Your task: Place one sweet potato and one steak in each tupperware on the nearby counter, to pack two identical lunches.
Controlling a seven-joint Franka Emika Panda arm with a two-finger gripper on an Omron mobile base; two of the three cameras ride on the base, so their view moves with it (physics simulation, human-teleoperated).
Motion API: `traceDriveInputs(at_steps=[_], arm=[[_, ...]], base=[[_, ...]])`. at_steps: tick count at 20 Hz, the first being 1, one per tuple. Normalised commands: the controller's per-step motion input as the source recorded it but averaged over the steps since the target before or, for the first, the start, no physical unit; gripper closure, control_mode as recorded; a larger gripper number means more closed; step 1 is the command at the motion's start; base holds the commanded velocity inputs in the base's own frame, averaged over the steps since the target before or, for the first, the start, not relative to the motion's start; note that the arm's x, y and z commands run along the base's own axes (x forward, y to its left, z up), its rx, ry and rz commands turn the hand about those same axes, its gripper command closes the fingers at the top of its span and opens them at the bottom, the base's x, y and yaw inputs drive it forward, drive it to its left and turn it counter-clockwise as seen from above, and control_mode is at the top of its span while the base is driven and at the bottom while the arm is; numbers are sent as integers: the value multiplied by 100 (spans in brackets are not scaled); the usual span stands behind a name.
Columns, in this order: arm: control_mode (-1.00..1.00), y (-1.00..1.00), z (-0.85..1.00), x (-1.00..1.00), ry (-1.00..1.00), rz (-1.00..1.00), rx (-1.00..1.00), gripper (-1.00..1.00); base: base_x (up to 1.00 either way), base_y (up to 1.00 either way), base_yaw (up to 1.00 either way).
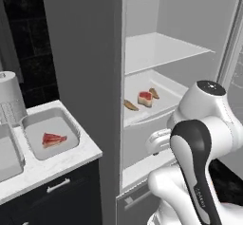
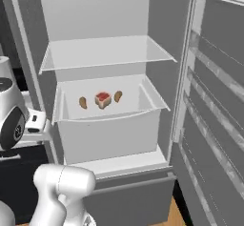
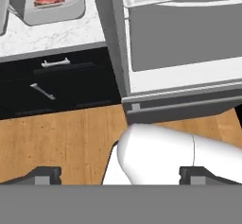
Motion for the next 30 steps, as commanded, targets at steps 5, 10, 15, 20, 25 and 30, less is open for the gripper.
traceDriveInputs(at_steps=[5, 10, 15, 20, 25, 30], arm=[[100, 0, 0, 0, 0, 0, 0, -100], [100, 0, 0, 0, 0, 0, 0, -100], [100, 0, 0, 0, 0, 0, 0, -100], [100, 0, 0, 0, 0, 0, 0, -100], [-100, 0, 0, 34, 0, 8, 0, -100], [-100, 0, 10, 80, -2, 15, -13, -100]], base=[[38, -83, 18], [26, -7, 2], [4, 0, 0], [3, 0, 1], [4, 0, 1], [0, 0, 0]])
